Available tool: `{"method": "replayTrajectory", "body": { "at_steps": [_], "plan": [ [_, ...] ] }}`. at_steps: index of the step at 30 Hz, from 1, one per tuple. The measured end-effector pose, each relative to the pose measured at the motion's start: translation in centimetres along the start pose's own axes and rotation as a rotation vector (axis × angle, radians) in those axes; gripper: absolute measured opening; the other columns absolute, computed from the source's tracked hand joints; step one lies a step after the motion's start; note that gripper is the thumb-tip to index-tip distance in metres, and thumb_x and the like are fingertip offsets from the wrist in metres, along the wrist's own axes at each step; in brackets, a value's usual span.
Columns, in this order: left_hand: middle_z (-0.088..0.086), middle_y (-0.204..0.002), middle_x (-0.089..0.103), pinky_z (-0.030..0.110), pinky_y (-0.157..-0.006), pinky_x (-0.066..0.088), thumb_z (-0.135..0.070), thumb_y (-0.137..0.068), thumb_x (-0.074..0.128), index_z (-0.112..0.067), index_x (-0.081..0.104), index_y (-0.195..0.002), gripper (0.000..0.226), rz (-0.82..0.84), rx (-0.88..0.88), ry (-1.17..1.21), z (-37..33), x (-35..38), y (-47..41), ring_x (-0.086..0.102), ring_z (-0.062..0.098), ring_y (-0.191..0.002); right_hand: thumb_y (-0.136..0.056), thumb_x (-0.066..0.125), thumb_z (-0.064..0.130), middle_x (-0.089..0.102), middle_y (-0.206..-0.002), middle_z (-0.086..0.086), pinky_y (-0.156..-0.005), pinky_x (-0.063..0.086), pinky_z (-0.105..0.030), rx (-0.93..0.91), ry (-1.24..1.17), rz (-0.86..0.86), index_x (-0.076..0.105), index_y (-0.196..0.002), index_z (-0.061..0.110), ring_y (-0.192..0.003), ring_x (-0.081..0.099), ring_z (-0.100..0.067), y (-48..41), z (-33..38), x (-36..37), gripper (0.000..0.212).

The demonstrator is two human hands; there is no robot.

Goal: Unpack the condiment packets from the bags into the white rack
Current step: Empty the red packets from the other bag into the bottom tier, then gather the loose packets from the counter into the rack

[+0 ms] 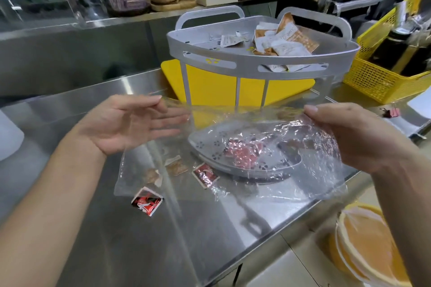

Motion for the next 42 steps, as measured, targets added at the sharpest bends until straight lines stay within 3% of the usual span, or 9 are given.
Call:
{"method": "replayTrajectory", "body": {
  "at_steps": [4, 10, 14, 18, 22, 28, 32, 35, 42],
  "plan": [
    [0.025, -0.123, 0.058, 0.046, -0.1, 0.041, -0.028, -0.054, 0.078, -0.013, 0.072, -0.062, 0.018, 0.034, 0.099, -0.037, -0.7, 0.3, 2.2, 0.054, 0.033, -0.122, -0.041, 0.086, 0.039, 0.063, -0.109, -0.03, -0.09, 0.054, -0.041, -0.035, 0.073, -0.01, 0.061, -0.102, -0.014, -0.098, 0.062, -0.039, 0.6, 1.3, 1.6, 0.085],
    [0.025, -0.146, 0.032, 0.051, -0.111, 0.019, -0.011, -0.085, 0.05, 0.003, 0.067, -0.079, 0.023, 0.296, 0.177, 0.191, -1.2, -2.7, 6.5, 0.025, 0.036, -0.139, -0.04, 0.084, 0.037, 0.07, -0.113, -0.003, -0.096, 0.045, -0.025, -0.111, 0.098, 0.091, 0.067, -0.085, -0.009, -0.114, 0.06, -0.015, 0.0, 2.0, 7.2, 0.067],
    [0.005, -0.139, 0.052, 0.05, -0.107, 0.036, -0.02, -0.059, 0.07, -0.013, 0.067, -0.052, 0.01, -0.085, 0.347, -0.033, -0.4, -6.2, 10.9, 0.041, 0.017, -0.134, -0.036, 0.086, 0.043, 0.059, -0.129, 0.014, -0.107, 0.031, -0.034, -0.124, 0.167, 0.16, 0.066, -0.053, 0.012, -0.125, 0.047, 0.002, -2.4, 1.1, 11.5, 0.04],
    [-0.001, -0.133, 0.058, 0.039, -0.103, 0.03, -0.027, -0.044, 0.081, -0.009, 0.068, -0.05, 0.023, -0.312, 0.426, -0.065, 0.7, -10.9, 16.4, 0.046, 0.009, -0.13, -0.054, 0.069, 0.005, 0.054, -0.131, 0.019, -0.108, 0.03, -0.032, -0.132, 0.206, 0.261, 0.061, -0.049, 0.014, -0.127, 0.04, 0.01, -5.7, -0.7, 17.3, 0.013],
    [-0.001, -0.133, 0.058, 0.035, -0.097, 0.045, -0.025, -0.045, 0.085, 0.001, 0.065, -0.091, 0.056, -0.54, 0.36, -0.021, 2.6, -15.7, 20.3, 0.056, 0.013, -0.121, -0.062, 0.069, -0.002, 0.061, -0.124, 0.015, -0.076, 0.038, -0.02, -0.007, 0.246, 0.331, 0.058, -0.053, 0.011, -0.107, 0.056, -0.002, -8.6, -4.0, 22.2, 0.019],
    [0.004, -0.061, 0.068, 0.025, -0.051, 0.048, -0.009, -0.075, 0.068, -0.009, 0.063, -0.084, 0.01, -1.085, 0.188, -0.127, 7.2, -21.6, 29.7, 0.059, 0.017, -0.052, -0.078, 0.059, -0.01, 0.063, -0.052, 0.002, -0.043, 0.041, -0.02, 0.27, 0.221, 0.337, 0.057, -0.062, 0.005, -0.046, 0.053, -0.011, -13.1, -12.1, 32.9, 0.022],
    [0.005, -0.054, 0.063, 0.023, -0.039, 0.037, -0.007, -0.08, 0.069, -0.013, 0.053, -0.092, 0.02, -1.368, 0.152, -0.14, 11.2, -24.9, 35.1, 0.052, 0.019, -0.038, -0.081, 0.062, 0.0, 0.059, -0.046, 0.001, -0.036, 0.036, -0.013, 0.359, 0.293, 0.367, 0.057, -0.08, 0.002, -0.035, 0.048, -0.009, -13.9, -17.9, 39.7, 0.006],
    [0.006, -0.062, 0.058, 0.022, -0.037, 0.035, -0.018, -0.081, 0.069, -0.012, 0.046, -0.105, 0.034, -1.565, 0.031, -0.231, 14.6, -27.0, 38.5, 0.049, 0.019, -0.04, -0.081, 0.063, 0.002, 0.057, -0.05, -0.005, -0.037, 0.037, -0.017, 0.369, 0.368, 0.361, 0.054, -0.069, 0.007, -0.036, 0.048, -0.012, -13.6, -22.0, 44.1, 0.016],
    [0.007, -0.091, 0.063, 0.039, -0.083, 0.047, -0.025, -0.088, 0.057, -0.019, 0.043, -0.126, 0.041, -1.622, -0.424, -0.731, 19.9, -28.6, 41.7, 0.062, 0.033, -0.095, -0.08, 0.061, 0.007, 0.06, -0.04, -0.004, -0.035, 0.043, -0.024, 0.299, 0.773, 0.402, 0.058, -0.061, 0.005, -0.034, 0.055, -0.019, -13.1, -28.7, 49.1, 0.019]
  ]
}}
Point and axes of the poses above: each hand's wrist, its own y-axis away from the middle knuckle, its own x-axis out of the palm, z = x × y, the point moved 2 cm from there along -y, towards the middle knuckle
